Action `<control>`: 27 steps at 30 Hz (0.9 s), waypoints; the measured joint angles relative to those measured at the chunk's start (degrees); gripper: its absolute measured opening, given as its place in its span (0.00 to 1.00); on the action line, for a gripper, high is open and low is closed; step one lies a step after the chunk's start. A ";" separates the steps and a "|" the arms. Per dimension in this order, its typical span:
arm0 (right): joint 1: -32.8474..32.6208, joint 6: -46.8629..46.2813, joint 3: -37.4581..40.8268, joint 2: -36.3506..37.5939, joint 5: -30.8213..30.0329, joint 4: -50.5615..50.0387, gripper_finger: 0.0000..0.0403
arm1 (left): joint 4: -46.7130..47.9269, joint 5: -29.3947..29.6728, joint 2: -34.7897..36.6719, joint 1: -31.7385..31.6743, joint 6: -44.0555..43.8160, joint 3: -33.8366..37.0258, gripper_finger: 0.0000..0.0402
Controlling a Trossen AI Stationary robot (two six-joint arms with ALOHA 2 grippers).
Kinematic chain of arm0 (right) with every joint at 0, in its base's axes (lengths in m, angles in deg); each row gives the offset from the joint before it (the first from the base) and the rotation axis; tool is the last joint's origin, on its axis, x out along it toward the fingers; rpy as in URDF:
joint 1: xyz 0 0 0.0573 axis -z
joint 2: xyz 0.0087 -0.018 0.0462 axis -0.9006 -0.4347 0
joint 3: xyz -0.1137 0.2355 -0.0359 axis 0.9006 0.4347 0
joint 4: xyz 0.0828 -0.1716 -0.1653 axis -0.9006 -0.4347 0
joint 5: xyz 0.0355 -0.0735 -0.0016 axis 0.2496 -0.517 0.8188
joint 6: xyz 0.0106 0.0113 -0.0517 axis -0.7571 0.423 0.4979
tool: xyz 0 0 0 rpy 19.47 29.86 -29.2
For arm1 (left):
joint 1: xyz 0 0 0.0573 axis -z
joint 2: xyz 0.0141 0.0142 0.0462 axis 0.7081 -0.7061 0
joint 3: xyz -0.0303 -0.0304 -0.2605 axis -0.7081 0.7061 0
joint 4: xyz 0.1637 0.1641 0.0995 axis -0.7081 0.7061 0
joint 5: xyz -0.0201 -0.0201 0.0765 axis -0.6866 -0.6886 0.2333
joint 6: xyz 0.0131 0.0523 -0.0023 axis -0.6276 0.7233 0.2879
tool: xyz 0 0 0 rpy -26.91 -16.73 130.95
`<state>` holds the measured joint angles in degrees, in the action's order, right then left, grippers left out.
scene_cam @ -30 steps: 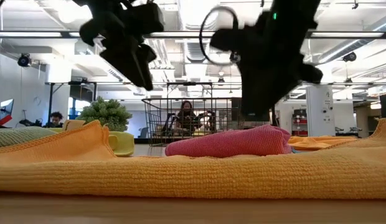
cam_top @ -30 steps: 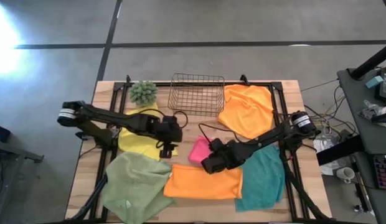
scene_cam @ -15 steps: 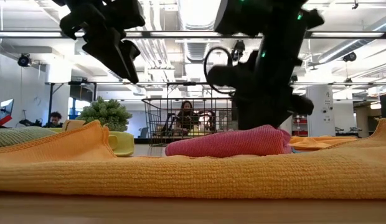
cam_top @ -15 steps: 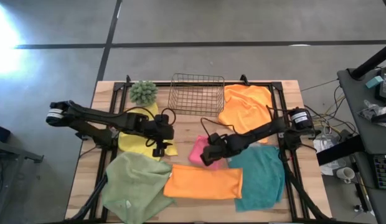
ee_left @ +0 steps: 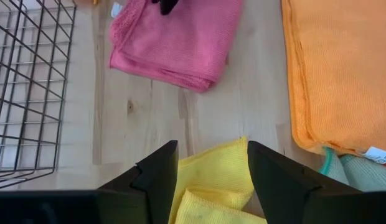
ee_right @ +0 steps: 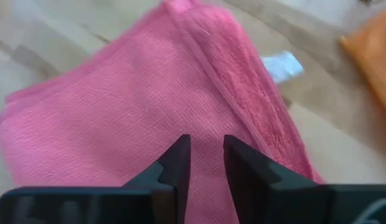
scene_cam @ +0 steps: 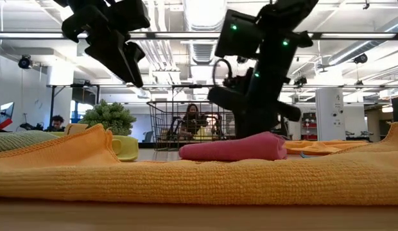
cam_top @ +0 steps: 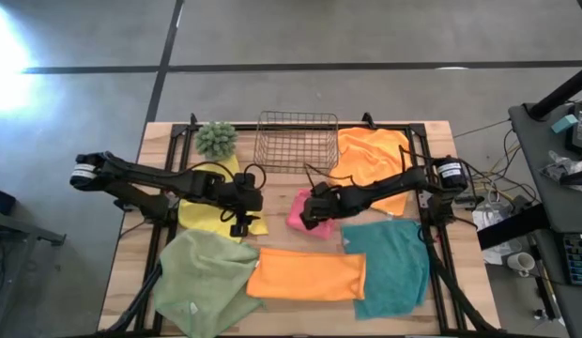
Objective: Fold microfiber towels
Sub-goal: Fold the pink microfiber towel, then fold the bottom orange microfiber towel
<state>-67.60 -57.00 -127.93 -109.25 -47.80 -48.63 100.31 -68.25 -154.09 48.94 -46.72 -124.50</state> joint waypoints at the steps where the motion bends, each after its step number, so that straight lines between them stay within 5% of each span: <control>1: -0.01 1.11 -0.48 0.19 0.26 -0.63 0.21 | 0.06 0.00 0.00 0.00 -0.01 0.00 0.44; 12: -11.71 0.71 -3.66 8.65 4.01 -5.23 0.17 | -0.56 -1.98 -0.02 4.22 -2.04 -0.56 0.44; 27: -33.72 -27.47 -3.66 2.56 3.49 -4.24 0.15 | -24.43 -3.18 -15.58 14.21 -13.70 -0.44 0.44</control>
<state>-101.32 -84.47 -131.59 -106.69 -44.32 -52.87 75.88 -71.43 -169.67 63.15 -60.42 -124.94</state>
